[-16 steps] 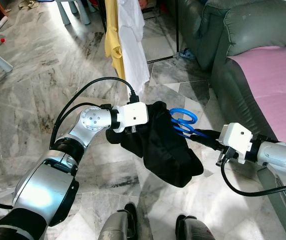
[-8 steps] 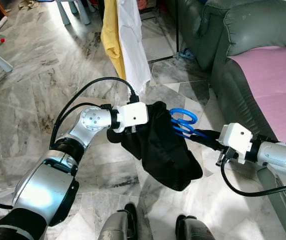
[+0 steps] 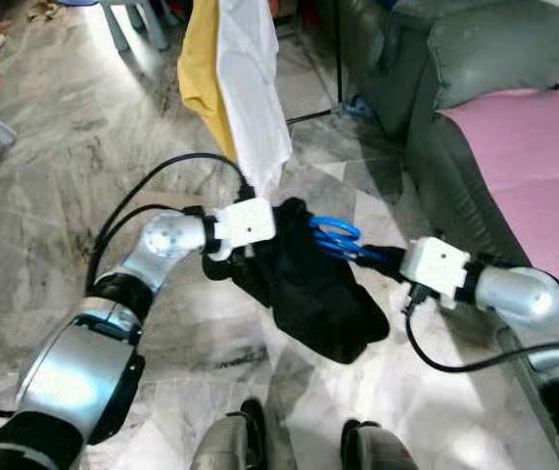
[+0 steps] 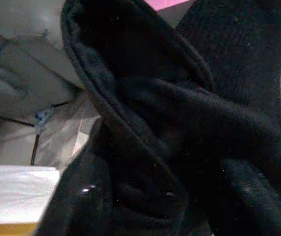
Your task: Hang hanger
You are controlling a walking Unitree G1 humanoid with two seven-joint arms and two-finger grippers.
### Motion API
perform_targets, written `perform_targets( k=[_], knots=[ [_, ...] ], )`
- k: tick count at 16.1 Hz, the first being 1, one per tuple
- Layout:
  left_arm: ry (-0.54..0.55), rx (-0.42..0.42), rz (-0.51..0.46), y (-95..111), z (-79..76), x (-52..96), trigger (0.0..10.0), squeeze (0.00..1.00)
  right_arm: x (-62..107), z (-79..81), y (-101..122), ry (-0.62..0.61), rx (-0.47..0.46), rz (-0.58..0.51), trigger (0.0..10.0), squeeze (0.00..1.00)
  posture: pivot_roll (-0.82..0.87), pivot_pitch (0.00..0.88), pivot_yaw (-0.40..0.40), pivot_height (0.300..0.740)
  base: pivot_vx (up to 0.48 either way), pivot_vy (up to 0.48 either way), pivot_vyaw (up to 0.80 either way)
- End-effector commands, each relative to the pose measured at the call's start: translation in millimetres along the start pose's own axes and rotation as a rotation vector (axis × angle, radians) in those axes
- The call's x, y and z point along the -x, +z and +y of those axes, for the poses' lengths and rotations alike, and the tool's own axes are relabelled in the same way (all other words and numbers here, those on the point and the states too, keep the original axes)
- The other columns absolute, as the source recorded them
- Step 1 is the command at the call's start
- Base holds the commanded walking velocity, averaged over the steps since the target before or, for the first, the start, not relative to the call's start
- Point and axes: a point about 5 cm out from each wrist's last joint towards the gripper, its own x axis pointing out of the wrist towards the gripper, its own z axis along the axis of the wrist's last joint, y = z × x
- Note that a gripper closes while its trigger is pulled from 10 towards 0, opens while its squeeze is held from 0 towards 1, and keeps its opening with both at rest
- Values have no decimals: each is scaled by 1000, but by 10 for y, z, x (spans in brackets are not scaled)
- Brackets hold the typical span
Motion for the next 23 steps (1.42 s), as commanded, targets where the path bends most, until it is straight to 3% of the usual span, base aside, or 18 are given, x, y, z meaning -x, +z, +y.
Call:
perform_targets(
  k=[1, 9, 13, 16, 23],
  knots=[
    [9, 34, 28, -117, -62, 66, 0, 0, -78, -79, 133, -38, 52, -67, 10000, 0, -114, 190, 90, 740, 0, 0, 0],
    [40, 45, 36, -169, -51, 138, 0, 0, -131, -282, 126, -80, 134, -62, 10000, 0, -111, 184, 70, 740, 0, 0, 0],
    [79, 85, 61, -258, -69, 202, 0, 0, -193, -209, 77, -64, 120, -64, 10000, 0, -108, 183, 65, 740, 0, 0, 0],
    [81, 114, 76, -363, -166, 269, 0, 0, -235, -185, 48, -39, 118, -58, 10000, 0, -96, 184, 52, 740, 0, 0, 0],
    [120, 158, 136, -525, -244, 402, 0, 0, -198, -257, 21, -45, 141, -38, 10000, 0, -108, 186, 43, 740, 0, 0, 0]
  ],
)
